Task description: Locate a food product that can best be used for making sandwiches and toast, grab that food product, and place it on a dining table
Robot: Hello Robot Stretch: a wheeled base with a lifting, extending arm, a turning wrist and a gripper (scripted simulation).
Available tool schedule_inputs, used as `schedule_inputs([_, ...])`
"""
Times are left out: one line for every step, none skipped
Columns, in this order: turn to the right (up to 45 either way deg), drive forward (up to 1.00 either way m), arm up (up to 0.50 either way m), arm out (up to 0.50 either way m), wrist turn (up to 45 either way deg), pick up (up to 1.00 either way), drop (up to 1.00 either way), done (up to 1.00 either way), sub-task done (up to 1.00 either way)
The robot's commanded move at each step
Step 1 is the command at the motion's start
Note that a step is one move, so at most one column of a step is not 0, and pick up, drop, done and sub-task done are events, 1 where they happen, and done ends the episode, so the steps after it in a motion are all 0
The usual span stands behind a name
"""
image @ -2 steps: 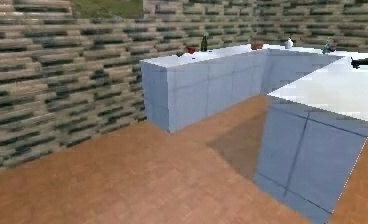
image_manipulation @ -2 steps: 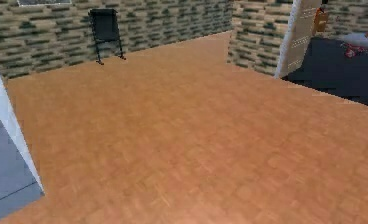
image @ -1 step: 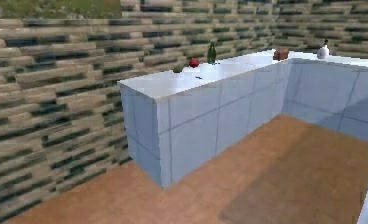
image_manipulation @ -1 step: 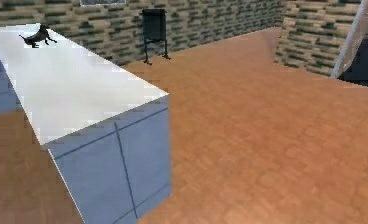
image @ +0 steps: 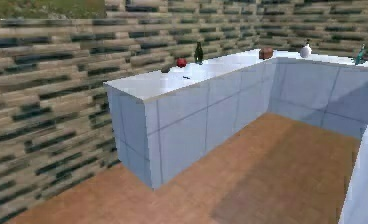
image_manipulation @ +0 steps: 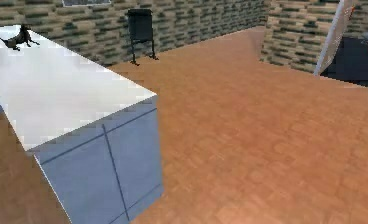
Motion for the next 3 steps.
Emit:
schedule_inputs([0.0,0.15,0.00,0.00,0.0,0.00,0.00,0.00,0.00])
schedule_inputs([0.0,0.45,0.00,0.00,0.0,0.00,0.00,0.00,0.00])
schedule_inputs([36.0,0.00,0.00,0.00,0.0,0.00,0.00,0.00,0.00])
